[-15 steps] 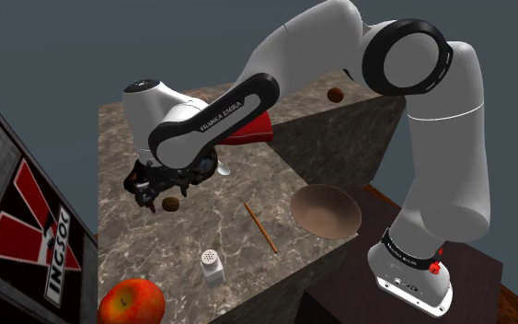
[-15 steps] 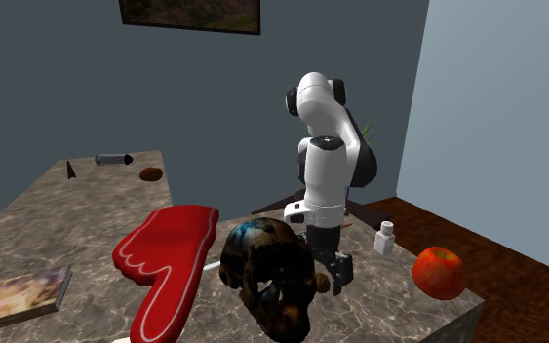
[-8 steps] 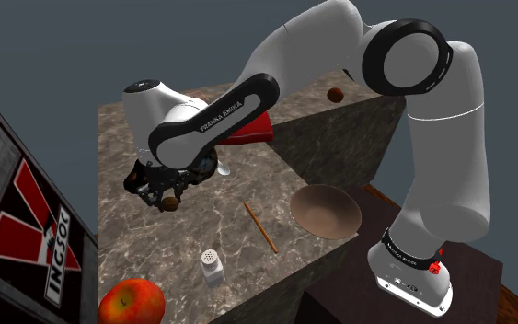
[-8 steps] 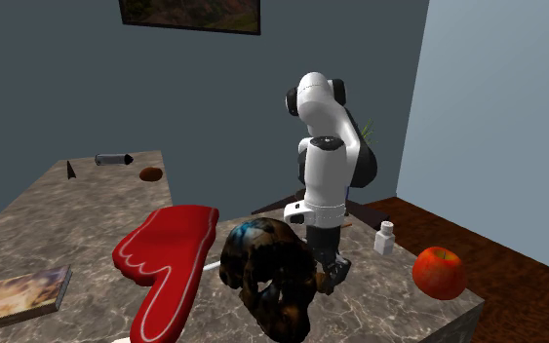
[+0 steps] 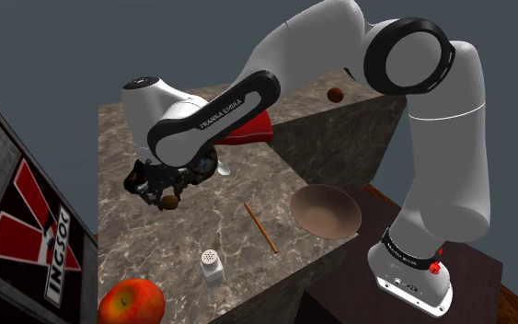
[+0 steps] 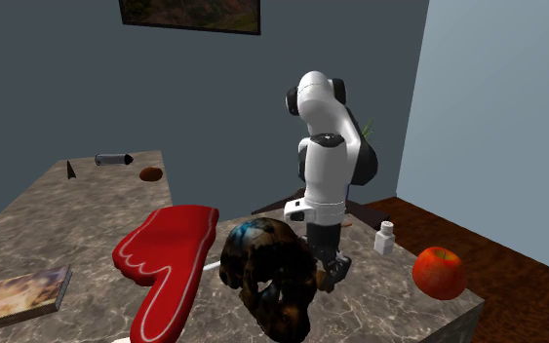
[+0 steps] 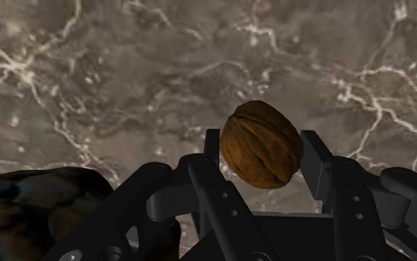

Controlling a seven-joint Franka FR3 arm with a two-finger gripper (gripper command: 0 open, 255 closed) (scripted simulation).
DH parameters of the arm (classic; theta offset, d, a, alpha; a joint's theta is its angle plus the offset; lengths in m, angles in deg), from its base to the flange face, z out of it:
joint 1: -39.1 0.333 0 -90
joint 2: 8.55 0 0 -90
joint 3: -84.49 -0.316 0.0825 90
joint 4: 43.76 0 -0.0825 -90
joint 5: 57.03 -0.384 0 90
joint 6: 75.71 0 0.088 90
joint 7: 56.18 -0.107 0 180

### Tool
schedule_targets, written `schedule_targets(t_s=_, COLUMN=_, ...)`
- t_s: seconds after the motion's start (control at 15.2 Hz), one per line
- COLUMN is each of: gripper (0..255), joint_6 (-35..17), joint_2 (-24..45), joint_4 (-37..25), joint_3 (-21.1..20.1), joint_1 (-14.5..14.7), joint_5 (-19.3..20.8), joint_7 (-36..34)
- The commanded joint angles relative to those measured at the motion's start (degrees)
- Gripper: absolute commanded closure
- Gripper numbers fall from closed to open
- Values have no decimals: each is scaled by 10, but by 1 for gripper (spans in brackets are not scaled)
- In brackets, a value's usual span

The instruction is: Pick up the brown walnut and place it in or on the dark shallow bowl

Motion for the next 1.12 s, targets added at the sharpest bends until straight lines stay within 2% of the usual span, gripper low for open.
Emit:
schedule_targets(t_s=0.0, gripper=255, joint_6=11, joint_2=-6, joint_4=-6, joint_3=-2, joint_1=-1, joint_5=-3, joint_7=2)
schedule_targets(t_s=1.06, gripper=255, joint_6=116, joint_2=-48, joint_4=-73, joint_3=-14, joint_1=-6, joint_5=-27, joint_7=16)
